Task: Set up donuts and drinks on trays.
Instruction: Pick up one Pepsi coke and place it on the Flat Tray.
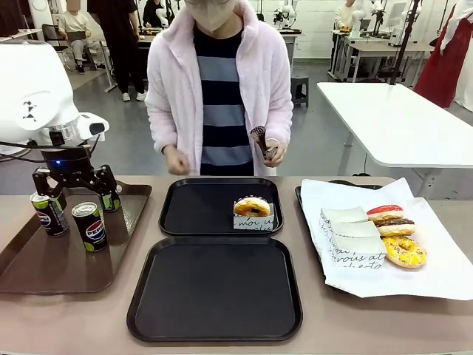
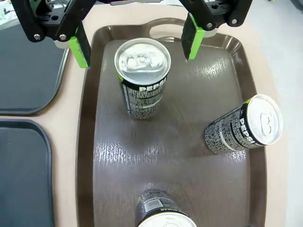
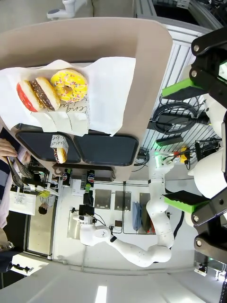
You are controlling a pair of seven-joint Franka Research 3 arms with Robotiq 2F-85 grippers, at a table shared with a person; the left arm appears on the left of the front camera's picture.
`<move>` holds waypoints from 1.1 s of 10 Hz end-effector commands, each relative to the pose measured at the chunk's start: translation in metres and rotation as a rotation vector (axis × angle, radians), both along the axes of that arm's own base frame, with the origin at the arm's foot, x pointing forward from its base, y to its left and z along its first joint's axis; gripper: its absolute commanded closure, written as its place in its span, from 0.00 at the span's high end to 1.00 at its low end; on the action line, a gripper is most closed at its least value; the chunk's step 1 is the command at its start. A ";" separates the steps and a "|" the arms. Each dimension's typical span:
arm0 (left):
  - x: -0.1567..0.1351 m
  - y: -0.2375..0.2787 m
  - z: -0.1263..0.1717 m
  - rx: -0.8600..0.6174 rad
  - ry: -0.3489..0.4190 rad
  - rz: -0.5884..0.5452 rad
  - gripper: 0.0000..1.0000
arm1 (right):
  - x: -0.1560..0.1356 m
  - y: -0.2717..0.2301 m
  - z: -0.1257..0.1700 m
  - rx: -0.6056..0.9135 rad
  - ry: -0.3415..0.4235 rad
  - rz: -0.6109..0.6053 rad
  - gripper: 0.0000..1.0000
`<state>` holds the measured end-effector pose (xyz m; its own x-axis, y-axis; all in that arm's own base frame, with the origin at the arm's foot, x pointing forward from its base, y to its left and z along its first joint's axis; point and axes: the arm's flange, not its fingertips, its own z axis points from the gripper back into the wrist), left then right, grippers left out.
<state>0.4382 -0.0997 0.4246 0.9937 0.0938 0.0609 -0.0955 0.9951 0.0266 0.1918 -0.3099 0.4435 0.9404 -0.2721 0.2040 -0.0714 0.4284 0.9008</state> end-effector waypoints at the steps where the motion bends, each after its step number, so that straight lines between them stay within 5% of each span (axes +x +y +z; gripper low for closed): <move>1: 0.011 -0.001 -0.009 0.033 0.001 0.036 1.00 | -0.001 0.000 0.001 0.010 -0.006 -0.001 1.00; 11: 0.003 0.008 -0.045 -0.002 -0.016 0.029 1.00 | -0.001 0.000 0.001 0.010 -0.006 -0.001 1.00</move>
<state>0.4447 -0.0899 0.3832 0.9921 0.1168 0.0466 -0.1178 0.9929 0.0188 0.1919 -0.3099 0.4436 0.9405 -0.2718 0.2040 -0.0715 0.4285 0.9007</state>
